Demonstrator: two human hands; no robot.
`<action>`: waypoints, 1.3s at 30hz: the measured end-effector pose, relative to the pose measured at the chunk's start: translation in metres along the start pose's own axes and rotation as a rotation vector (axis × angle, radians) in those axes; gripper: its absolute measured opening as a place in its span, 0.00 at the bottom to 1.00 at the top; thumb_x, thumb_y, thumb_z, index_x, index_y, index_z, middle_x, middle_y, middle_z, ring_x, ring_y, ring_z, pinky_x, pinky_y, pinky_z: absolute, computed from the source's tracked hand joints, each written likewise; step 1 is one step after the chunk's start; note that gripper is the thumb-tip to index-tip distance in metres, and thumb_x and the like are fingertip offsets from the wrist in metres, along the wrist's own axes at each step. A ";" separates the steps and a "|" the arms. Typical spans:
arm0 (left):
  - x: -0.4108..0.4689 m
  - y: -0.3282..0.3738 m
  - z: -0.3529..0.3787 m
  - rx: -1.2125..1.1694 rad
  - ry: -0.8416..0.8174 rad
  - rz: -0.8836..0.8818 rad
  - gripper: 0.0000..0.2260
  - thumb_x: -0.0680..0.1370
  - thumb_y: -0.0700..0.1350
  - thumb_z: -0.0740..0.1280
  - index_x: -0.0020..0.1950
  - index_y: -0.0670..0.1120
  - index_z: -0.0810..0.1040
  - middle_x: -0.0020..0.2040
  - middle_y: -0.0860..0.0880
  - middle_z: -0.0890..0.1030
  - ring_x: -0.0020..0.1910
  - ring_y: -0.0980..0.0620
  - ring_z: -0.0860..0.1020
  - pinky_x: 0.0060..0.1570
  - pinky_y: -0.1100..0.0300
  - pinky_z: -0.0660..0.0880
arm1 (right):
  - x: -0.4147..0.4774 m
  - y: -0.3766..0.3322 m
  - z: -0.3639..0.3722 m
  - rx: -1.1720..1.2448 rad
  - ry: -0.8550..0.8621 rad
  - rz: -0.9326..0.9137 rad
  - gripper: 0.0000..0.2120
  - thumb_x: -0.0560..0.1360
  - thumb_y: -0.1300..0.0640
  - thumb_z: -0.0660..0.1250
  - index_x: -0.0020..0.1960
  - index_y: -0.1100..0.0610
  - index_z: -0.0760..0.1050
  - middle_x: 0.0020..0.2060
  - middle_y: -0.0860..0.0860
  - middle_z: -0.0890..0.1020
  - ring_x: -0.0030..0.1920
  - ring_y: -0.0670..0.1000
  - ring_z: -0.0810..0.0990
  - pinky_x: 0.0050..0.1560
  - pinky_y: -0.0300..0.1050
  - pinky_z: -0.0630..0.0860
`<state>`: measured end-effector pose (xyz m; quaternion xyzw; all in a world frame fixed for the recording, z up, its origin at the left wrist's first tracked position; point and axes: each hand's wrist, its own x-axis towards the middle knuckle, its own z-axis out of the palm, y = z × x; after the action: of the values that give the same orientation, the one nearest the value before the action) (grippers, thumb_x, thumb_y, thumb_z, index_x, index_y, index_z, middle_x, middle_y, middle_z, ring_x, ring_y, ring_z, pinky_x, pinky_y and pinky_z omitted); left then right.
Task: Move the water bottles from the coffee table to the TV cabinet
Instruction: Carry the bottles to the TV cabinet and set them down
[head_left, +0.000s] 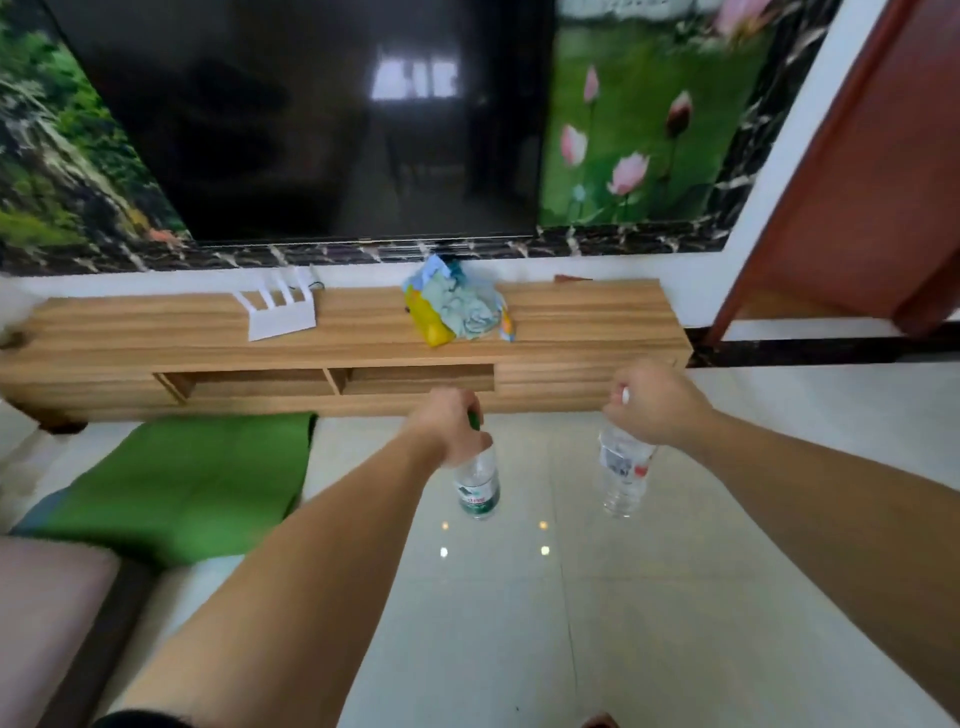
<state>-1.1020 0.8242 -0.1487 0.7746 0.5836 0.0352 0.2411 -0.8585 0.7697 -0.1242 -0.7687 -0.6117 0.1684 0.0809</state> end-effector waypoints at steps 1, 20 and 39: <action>0.006 0.011 0.006 0.024 -0.026 0.030 0.10 0.69 0.49 0.70 0.48 0.48 0.78 0.48 0.47 0.78 0.44 0.47 0.76 0.40 0.58 0.74 | -0.002 0.014 -0.002 0.043 0.007 0.043 0.06 0.71 0.58 0.65 0.39 0.61 0.78 0.41 0.58 0.81 0.38 0.54 0.76 0.37 0.45 0.71; 0.135 0.118 0.020 0.081 -0.017 0.246 0.09 0.67 0.50 0.70 0.43 0.48 0.77 0.43 0.49 0.77 0.41 0.48 0.75 0.37 0.59 0.73 | 0.070 0.127 -0.074 -0.050 0.037 0.070 0.04 0.70 0.57 0.64 0.41 0.54 0.77 0.41 0.51 0.76 0.38 0.53 0.78 0.37 0.48 0.76; 0.443 0.109 -0.001 0.071 -0.160 0.220 0.06 0.66 0.47 0.70 0.40 0.50 0.75 0.42 0.49 0.77 0.40 0.48 0.76 0.36 0.60 0.72 | 0.361 0.128 -0.088 -0.098 -0.216 0.052 0.02 0.70 0.56 0.67 0.41 0.52 0.73 0.44 0.49 0.75 0.37 0.46 0.73 0.33 0.39 0.68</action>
<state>-0.8658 1.2108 -0.2032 0.8423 0.4749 -0.0209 0.2541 -0.6393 1.0960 -0.1426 -0.7647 -0.6043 0.2221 -0.0274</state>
